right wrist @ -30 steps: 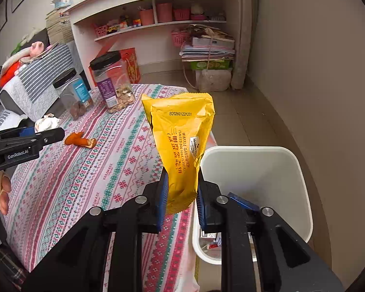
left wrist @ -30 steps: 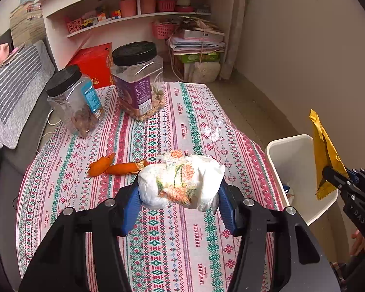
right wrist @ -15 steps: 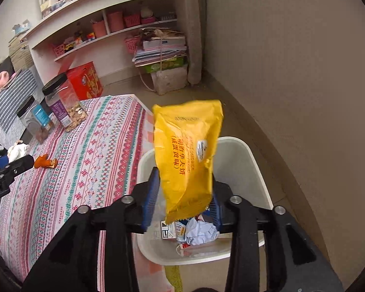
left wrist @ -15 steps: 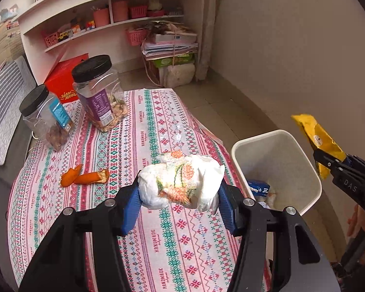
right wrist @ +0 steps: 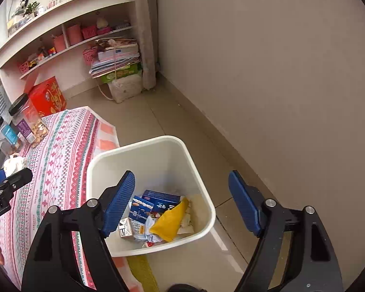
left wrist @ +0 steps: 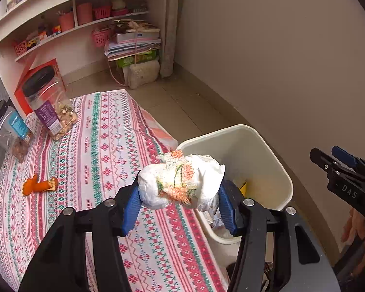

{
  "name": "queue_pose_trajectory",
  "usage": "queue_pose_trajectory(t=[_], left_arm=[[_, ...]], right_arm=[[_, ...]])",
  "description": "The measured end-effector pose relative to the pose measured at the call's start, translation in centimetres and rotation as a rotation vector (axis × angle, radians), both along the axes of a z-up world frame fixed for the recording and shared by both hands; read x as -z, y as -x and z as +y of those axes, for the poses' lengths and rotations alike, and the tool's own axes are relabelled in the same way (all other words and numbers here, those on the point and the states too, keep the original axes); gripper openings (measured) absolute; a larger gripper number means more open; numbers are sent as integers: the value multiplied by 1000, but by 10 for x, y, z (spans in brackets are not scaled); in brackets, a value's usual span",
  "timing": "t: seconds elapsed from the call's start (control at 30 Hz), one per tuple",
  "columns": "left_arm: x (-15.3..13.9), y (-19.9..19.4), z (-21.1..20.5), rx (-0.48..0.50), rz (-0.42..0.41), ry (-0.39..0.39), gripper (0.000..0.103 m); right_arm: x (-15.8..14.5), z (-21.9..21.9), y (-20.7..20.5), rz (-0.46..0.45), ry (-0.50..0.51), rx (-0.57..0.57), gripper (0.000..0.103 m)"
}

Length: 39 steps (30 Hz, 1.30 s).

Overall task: Collect trash
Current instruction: 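Open the right tool to drop the yellow packet into the bin, then open the left tool over the bin to drop the white tissue, then move both tools back over the table toward the orange peels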

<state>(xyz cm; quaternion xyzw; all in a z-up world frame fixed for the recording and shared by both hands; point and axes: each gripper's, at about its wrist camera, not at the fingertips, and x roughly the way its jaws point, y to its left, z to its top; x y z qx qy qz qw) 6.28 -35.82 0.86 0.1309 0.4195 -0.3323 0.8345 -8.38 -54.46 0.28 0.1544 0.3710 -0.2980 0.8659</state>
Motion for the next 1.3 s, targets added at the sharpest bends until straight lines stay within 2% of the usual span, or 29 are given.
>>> queue_pose_trajectory(t=[0.1, 0.37, 0.47, 0.5, 0.63, 0.83, 0.97, 1.07, 1.17, 1.3], left_arm=[[1, 8, -17, 24, 7, 3, 54], [-1, 24, -62, 80, 33, 31, 55], [-1, 26, -75, 109, 73, 50, 58], [-1, 26, -79, 109, 80, 50, 63], [-3, 30, -83, 109, 79, 53, 66], [-11, 31, -63, 64, -12, 30, 71], [-18, 23, -38, -13, -79, 20, 72], [-19, 15, -17, -60, -115, -2, 73], [-21, 7, 5, -92, -141, -19, 79], [-22, -4, 38, -141, -158, -26, 79]], right_arm=[[0, -5, 16, -17, 0, 66, 95], [4, -19, 56, -26, -8, 210, 96], [5, -26, 66, -26, -9, 251, 96], [5, -27, 68, -27, -11, 261, 96], [5, -25, 69, -34, -5, 265, 96], [-7, -8, 57, -78, 37, 240, 96], [-14, 9, 43, -90, 67, 207, 96], [-19, 24, 29, -100, 79, 171, 96], [-23, 42, 14, -107, 90, 130, 96], [-26, 63, -9, -108, 90, 73, 96]])
